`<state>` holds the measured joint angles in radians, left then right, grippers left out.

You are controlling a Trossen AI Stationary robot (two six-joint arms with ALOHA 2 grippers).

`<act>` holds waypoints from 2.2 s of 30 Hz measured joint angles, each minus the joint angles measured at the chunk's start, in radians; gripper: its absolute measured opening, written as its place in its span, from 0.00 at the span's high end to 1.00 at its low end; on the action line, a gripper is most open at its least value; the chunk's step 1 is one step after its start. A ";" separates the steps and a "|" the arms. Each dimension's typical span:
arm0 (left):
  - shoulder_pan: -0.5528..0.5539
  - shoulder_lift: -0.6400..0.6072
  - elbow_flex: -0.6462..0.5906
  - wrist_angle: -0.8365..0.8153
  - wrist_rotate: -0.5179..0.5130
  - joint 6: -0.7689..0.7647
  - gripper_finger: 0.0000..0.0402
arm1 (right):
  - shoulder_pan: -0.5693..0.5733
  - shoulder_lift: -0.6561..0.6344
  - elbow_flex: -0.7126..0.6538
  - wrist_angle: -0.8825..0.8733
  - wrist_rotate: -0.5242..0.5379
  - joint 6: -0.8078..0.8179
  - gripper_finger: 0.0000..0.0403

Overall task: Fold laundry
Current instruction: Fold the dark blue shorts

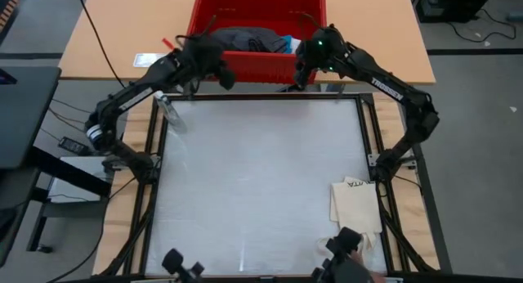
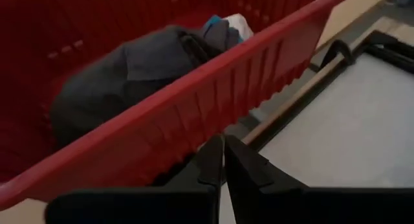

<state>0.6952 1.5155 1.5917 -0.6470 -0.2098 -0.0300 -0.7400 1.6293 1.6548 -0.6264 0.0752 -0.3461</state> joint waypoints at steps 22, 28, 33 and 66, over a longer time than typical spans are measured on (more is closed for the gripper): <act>0.173 0.233 0.102 0.038 -0.067 0.706 0.64 | -0.154 0.068 -0.002 0.007 -0.125 -0.311 0.53; 0.180 0.277 0.102 0.102 -0.076 0.930 0.42 | -0.134 0.115 -0.002 0.021 -0.057 -0.400 0.50; 0.217 0.328 0.102 0.159 -0.073 0.943 0.39 | -0.145 0.169 -0.001 0.050 0.011 -0.436 0.50; -0.056 0.198 0.097 -0.179 -0.012 0.535 0.65 | -0.148 -0.027 -0.003 -0.390 -0.160 -0.103 0.53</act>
<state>0.6392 1.7130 1.6882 -0.8257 -0.2218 0.5051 -0.8879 1.6026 1.6520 -1.0162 -0.0849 -0.4489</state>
